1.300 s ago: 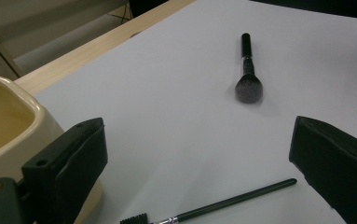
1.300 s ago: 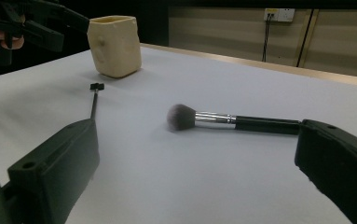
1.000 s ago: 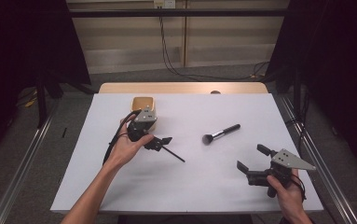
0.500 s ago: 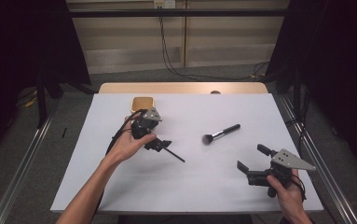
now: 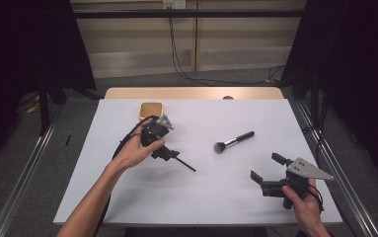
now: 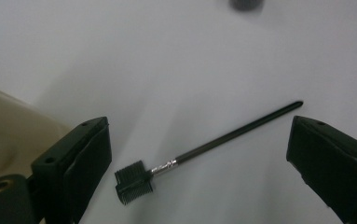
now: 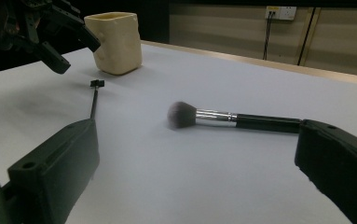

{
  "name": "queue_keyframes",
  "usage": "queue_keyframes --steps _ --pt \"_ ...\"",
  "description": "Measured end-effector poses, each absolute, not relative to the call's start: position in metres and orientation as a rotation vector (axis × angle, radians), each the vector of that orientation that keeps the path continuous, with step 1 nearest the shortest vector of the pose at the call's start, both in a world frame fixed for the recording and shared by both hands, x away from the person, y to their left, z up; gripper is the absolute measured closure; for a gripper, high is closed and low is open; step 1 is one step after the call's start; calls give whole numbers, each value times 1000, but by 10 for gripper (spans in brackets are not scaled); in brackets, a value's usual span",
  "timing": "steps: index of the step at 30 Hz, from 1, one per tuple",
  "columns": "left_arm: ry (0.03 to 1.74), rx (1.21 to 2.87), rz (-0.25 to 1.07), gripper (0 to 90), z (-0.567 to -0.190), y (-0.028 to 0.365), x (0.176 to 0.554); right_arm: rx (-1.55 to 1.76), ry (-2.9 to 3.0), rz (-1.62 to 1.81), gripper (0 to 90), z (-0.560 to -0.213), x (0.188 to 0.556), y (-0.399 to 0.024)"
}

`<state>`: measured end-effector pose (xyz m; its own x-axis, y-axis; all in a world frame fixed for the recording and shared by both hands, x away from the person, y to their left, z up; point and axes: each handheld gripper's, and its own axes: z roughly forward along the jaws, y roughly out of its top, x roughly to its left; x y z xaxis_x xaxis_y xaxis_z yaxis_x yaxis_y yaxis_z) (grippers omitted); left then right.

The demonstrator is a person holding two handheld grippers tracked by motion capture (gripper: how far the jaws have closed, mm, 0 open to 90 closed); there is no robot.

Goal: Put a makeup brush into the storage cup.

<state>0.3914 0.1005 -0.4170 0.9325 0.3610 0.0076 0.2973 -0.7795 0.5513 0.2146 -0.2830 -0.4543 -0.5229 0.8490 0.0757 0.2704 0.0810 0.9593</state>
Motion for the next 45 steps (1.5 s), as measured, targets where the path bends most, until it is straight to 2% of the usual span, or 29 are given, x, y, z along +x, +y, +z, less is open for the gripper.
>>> queue_keyframes --steps 9,17,25,28,32,36,45 --pt "335 2647 56 61 -426 92 396 1094 1853 1455 0 -455 214 -283" --pt "277 2710 45 93 -435 86 401 1098 1855 1455 0 -455 215 -283" --pt "270 2751 22 220 -443 86 409 1093 1859 1455 0 -455 214 -282" --pt "261 2763 34 221 -442 86 411 1093 1861 1454 0 -455 214 -282" --pt "229 2780 27 291 -442 82 413 1085 1868 1452 0 -455 214 -282" --pt "239 2791 5 302 -446 80 415 1078 1869 1453 0 -455 214 -282" --pt "249 2821 -51 386 -454 78 419 1075 1872 1455 0 -455 214 -281"
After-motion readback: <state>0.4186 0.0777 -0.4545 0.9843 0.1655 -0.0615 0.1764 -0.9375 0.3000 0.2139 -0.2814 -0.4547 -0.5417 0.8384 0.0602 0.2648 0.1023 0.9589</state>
